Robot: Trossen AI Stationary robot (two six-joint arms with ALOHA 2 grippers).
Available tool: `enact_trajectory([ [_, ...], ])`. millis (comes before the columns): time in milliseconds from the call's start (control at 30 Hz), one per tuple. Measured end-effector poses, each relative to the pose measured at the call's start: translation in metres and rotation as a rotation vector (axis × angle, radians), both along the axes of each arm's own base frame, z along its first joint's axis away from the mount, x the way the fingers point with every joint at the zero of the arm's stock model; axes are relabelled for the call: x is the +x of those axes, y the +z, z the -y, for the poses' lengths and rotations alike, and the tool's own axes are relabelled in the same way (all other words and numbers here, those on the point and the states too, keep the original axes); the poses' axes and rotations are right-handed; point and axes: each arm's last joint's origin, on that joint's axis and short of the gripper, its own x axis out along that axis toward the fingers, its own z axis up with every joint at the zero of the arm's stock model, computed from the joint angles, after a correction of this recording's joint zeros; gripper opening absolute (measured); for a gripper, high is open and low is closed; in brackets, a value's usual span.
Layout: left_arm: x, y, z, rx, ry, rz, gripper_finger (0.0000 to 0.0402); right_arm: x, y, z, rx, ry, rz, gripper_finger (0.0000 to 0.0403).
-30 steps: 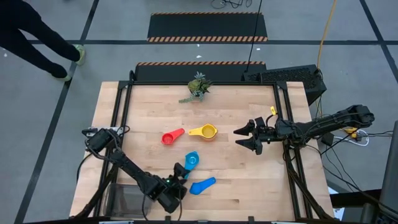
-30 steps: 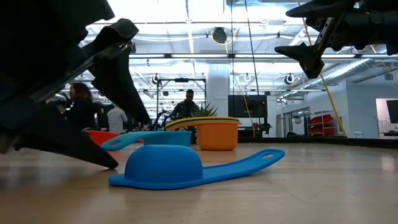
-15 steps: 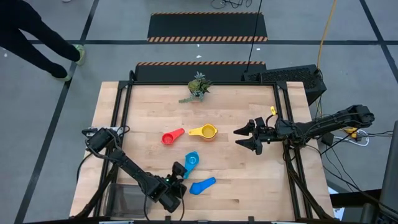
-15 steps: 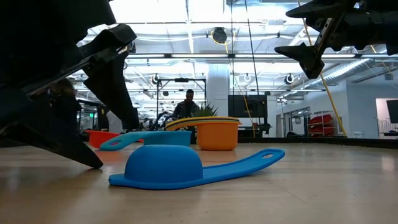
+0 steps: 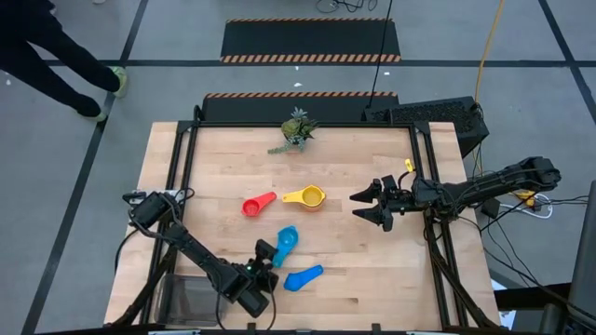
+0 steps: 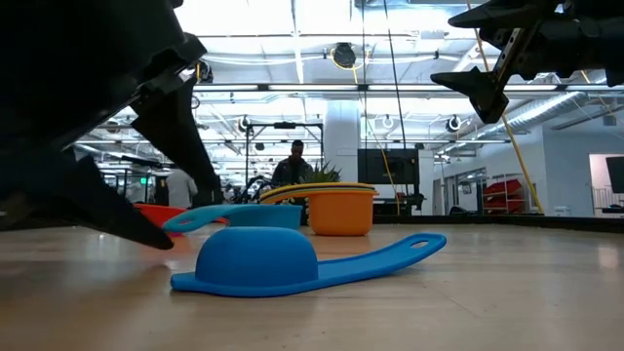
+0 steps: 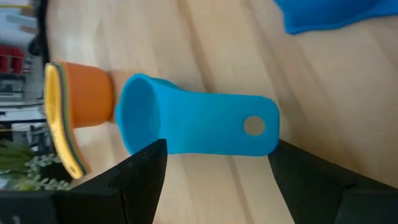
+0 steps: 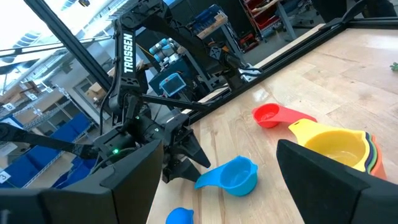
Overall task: Nest measuring cups in basket
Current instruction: Stack the top light blue measuring cup on top of the yellow measuring cup
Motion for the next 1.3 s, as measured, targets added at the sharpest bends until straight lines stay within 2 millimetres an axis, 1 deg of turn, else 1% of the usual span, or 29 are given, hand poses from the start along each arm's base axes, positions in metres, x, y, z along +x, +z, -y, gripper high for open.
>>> enact_trajectory([
  [300, 0.001, 0.001, 0.0, 0.008, 0.009, 0.024, 0.028, 0.0, 0.0, 0.0, 0.0, 0.001, 0.0, 0.0308],
  [400, 0.001, 0.002, -0.001, 0.026, 0.034, 0.064, 0.0276, 0.0, 0.0, 0.0, 0.0, 0.001, 0.0, 0.0308],
  [700, 0.001, 0.002, 0.0, -0.008, 0.062, 0.082, 0.0213, 0.0, 0.0, 0.0, 0.0, 0.001, 0.0, 0.0308],
  [800, 0.002, 0.002, 0.0, -0.011, 0.056, 0.087, 0.0202, 0.0, 0.0, 0.0, 0.005, -0.004, -0.001, 0.0308],
  [900, 0.005, -0.003, 0.004, -0.001, 0.024, 0.086, 0.0203, 0.0, -0.001, 0.0, 0.004, -0.033, -0.004, 0.0308],
  [1000, 0.009, -0.011, 0.008, 0.015, -0.013, 0.083, 0.0216, 0.002, -0.004, -0.005, -0.026, -0.051, -0.03, 0.0308],
  [1067, 0.011, -0.015, 0.009, 0.016, -0.021, 0.089, 0.0229, 0.008, -0.006, -0.01, -0.06, -0.04, -0.072, 0.0308],
  [1167, 0.011, -0.018, 0.01, 0.027, -0.017, 0.094, 0.0249, 0.023, 0.001, -0.021, -0.148, -0.013, -0.148, 0.0308],
  [1300, 0.011, -0.019, 0.01, 0.032, -0.011, 0.105, 0.0268, 0.055, 0.013, -0.041, -0.339, 0.007, -0.291, 0.0308],
])
